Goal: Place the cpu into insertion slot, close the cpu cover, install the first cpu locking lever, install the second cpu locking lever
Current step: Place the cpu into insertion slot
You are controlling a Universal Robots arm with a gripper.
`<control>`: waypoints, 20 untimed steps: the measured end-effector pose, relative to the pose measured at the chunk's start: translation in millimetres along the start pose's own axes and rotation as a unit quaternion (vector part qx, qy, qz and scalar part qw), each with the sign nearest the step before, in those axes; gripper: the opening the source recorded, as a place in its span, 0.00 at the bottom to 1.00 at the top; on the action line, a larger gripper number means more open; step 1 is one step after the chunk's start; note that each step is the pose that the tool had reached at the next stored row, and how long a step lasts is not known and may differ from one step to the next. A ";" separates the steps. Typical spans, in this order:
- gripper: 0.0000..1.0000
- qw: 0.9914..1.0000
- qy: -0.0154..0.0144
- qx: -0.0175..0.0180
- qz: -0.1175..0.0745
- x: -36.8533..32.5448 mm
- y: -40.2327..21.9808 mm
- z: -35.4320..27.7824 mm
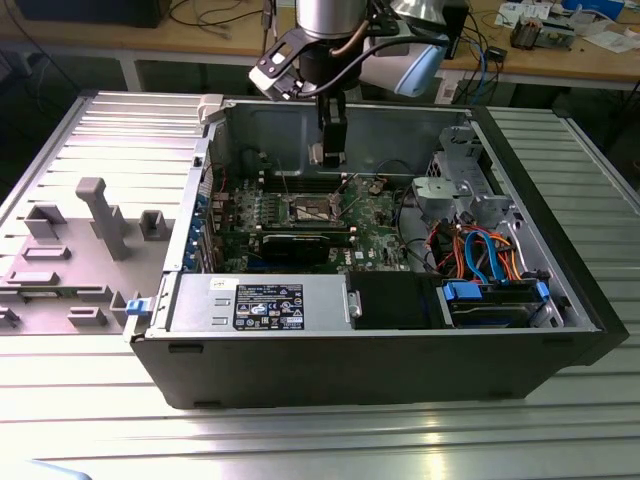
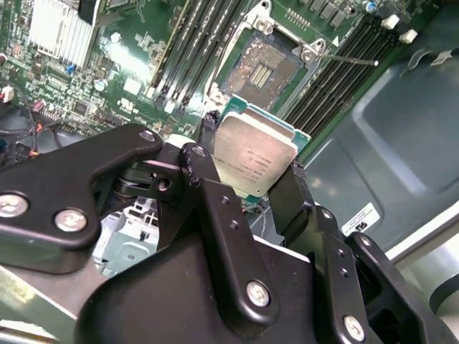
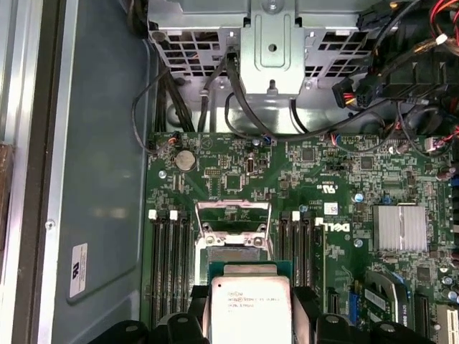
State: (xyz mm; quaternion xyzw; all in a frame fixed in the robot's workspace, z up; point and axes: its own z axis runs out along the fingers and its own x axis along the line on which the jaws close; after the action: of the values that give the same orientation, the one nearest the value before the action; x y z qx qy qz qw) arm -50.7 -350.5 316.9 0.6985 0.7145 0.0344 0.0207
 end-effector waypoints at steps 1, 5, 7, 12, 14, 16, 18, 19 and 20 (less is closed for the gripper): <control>0.54 1.000 0.000 0.000 0.000 0.3 -0.4 1.2; 0.54 1.000 0.000 0.000 0.002 4.7 -1.5 9.4; 0.54 1.000 -0.001 0.000 0.008 5.6 -1.7 12.8; 0.54 1.000 -0.001 0.000 0.008 5.8 -6.0 22.6; 0.54 1.000 -0.001 0.000 0.008 6.0 -7.4 26.5; 0.54 1.000 -0.001 0.000 0.008 6.2 -8.2 29.2; 0.54 1.000 -0.001 0.000 0.008 6.4 -8.9 32.4; 0.54 1.000 -0.001 0.000 0.008 6.4 -9.2 33.8; 0.54 1.000 -0.001 0.000 0.008 6.4 -9.5 35.1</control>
State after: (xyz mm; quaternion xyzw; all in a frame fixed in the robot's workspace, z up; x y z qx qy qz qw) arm -57.5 -343.7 281.3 0.7041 0.7090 0.0342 0.0209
